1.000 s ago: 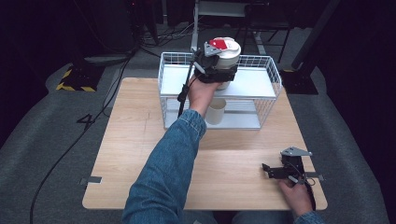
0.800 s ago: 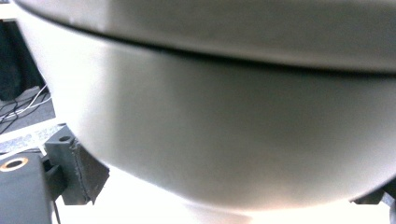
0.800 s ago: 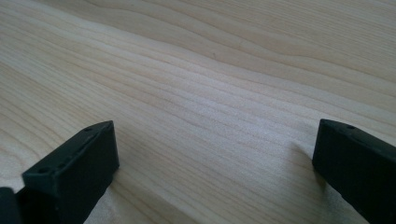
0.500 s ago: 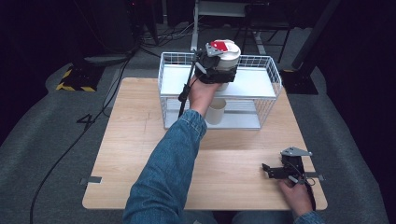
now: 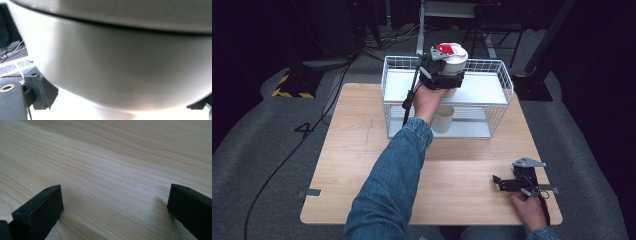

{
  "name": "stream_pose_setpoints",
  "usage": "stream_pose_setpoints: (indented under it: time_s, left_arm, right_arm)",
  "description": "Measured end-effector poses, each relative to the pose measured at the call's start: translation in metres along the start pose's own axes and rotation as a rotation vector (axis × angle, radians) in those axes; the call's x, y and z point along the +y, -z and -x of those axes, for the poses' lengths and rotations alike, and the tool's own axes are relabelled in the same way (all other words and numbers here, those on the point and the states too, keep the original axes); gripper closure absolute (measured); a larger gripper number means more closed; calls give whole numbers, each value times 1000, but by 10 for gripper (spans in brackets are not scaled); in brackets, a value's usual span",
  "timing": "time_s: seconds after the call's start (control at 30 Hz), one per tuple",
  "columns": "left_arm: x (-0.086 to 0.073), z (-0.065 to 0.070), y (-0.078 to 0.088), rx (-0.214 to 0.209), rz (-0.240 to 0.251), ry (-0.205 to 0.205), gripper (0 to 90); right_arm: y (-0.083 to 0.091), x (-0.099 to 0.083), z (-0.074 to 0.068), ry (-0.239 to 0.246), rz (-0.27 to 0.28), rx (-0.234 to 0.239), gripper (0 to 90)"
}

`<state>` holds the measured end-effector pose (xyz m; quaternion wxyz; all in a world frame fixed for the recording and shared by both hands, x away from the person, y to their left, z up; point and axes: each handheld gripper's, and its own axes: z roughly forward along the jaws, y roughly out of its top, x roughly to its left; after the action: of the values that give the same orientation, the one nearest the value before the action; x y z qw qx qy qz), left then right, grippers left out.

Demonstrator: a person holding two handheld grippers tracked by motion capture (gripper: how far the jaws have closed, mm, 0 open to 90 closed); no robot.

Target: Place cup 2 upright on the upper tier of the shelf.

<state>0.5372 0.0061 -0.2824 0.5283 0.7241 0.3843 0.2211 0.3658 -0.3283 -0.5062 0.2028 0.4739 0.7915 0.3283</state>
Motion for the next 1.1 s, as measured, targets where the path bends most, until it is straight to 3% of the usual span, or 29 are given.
stream_pose_setpoints:
  time_s: [0.3, 0.57, 0.77, 0.93, 1.1]
  left_arm:
    - [1, -2, 0, -19, 0, 7, 76]
    - [0, -4, 5, -23, 20, 6, 1]
    - [1, 0, 23, -18, 6, -57, 0]
    - [-2, 0, 41, -24, 8, -55, 0]
    - [-7, 2, 64, -12, 19, -80, 0]
  right_arm:
    - [0, 0, 0, 0, 0, 0, 3]
    - [0, 0, 0, 0, 0, 0, 2]
    - [0, 0, 0, -1, 0, 0, 3]
    - [0, 0, 0, 0, -1, 1, 2]
    - [0, 0, 0, 2, -2, 4, 2]
